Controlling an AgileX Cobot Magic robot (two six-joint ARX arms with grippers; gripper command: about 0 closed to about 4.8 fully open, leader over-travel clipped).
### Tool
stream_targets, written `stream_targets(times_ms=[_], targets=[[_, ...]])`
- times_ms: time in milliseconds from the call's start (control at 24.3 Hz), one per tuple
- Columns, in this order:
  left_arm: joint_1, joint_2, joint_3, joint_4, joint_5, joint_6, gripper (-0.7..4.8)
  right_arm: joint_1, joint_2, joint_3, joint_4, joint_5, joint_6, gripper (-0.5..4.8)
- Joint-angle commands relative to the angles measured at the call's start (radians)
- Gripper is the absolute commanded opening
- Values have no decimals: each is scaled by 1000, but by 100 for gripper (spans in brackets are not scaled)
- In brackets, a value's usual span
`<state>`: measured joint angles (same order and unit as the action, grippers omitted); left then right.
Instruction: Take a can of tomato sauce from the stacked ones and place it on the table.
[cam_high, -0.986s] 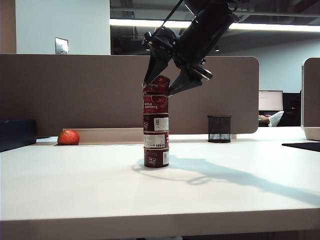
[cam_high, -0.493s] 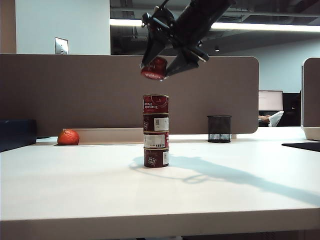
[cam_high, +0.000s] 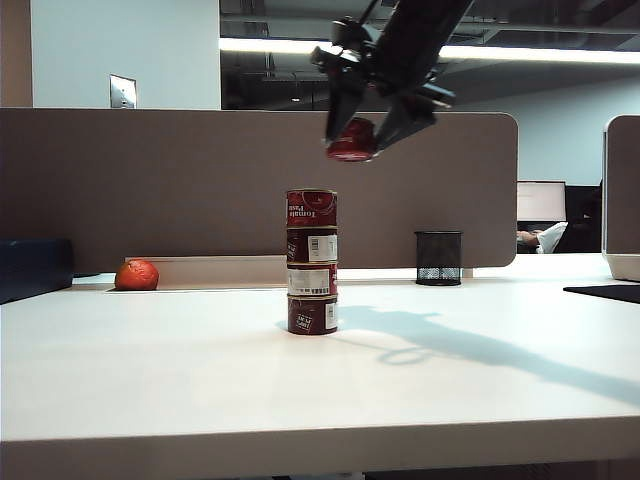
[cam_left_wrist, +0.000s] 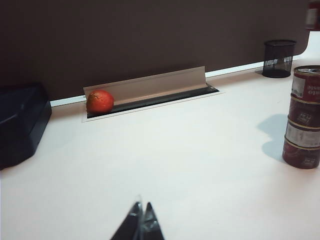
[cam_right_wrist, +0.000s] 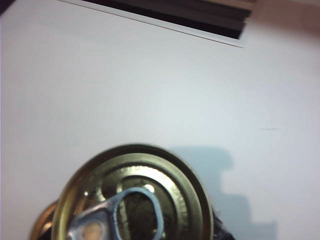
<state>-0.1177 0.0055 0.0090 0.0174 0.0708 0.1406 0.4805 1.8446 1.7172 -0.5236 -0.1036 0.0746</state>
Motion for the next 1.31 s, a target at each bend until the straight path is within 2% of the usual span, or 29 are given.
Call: stream_targets(times_ms=[41,246,411,904,1109,1314], targets=[[1,1,3,6,3,-2,-6,-18,-21,11,-15,46,-4,268],[1,1,3,6,0,-3,-6,-53,-45,11,-65,43,-3,267],[1,1,3,5,0,-2,-6,-73,-65,10,-103,53,-3,206],[1,1,3,5,1,-3,-6,-130,-128,-3,-214,56,-4,206],[1,1,3,5,1,-3,-6,-140,-195,-83,-187,56,-5,207],[1,1,3,6,0,-3,-6,-156,-312,-237,-92,60,-3,206]])
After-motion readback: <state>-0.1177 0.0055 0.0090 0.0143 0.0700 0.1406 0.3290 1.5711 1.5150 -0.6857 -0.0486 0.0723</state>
